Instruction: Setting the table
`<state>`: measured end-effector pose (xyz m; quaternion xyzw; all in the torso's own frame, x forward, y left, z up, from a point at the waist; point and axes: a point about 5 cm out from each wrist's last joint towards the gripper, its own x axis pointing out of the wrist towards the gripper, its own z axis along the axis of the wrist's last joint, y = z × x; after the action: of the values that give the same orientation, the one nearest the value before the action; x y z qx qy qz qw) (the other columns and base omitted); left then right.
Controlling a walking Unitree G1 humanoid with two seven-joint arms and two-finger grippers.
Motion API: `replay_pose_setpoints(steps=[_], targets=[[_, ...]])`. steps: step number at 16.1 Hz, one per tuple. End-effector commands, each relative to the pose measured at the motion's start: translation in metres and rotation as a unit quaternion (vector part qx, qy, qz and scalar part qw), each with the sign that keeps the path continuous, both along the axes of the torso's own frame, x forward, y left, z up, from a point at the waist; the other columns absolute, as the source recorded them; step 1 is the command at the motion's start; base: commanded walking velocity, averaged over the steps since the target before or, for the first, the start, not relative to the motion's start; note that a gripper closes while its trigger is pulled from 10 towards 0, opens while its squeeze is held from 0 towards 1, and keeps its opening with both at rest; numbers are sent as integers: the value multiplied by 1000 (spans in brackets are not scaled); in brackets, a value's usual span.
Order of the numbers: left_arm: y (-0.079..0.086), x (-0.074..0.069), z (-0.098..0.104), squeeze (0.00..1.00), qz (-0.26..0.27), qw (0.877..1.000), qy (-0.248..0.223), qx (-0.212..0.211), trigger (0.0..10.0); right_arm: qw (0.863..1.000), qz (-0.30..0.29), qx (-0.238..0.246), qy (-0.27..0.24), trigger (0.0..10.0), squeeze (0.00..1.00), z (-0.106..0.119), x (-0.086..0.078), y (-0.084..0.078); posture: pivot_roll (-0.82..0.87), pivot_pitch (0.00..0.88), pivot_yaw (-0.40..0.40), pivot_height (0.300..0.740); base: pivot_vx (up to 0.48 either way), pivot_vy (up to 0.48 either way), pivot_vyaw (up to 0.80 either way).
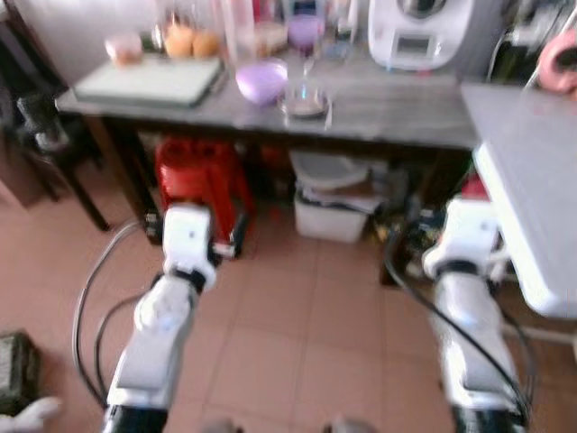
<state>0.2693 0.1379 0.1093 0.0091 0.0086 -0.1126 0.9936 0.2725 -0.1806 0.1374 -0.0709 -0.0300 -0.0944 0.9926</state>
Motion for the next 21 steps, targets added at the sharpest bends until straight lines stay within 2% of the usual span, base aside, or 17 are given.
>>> replay_pose_setpoints(steps=[1, 4, 7, 12, 21], targets=[[0, 2, 6, 0, -4, 1000, -12, -7, 10000, 1000, -3, -5, -14, 10000, 0, 5, 2, -1, -38, 0, 39, 740, 0, -304, 0], [-2, 2, 7, 0, -8, 1000, -11, -9, 10000, 999, 28, 27, -18, 10000, 0, 7, 0, 4, -35, 0, 37, 740, 0, -311, 0], [-3, 2, 7, 0, -11, 1000, -10, -12, 10000, 999, 19, 35, -8, 10000, 0, 4, 1, 2, -36, 0, 36, 740, 0, -321, 0], [-5, 3, 6, 0, -17, 1000, -9, -16, 10000, 999, 24, 37, -16, 10000, 0, 7, 4, 1, -37, 0, 36, 740, 0, -314, -111], [-5, 2, 6, 0, -19, 1000, -6, -13, 10000, 999, 4, 35, -17, 10000, 0, 8, 6, -4, -34, 0, 37, 740, 0, -473, 0]])
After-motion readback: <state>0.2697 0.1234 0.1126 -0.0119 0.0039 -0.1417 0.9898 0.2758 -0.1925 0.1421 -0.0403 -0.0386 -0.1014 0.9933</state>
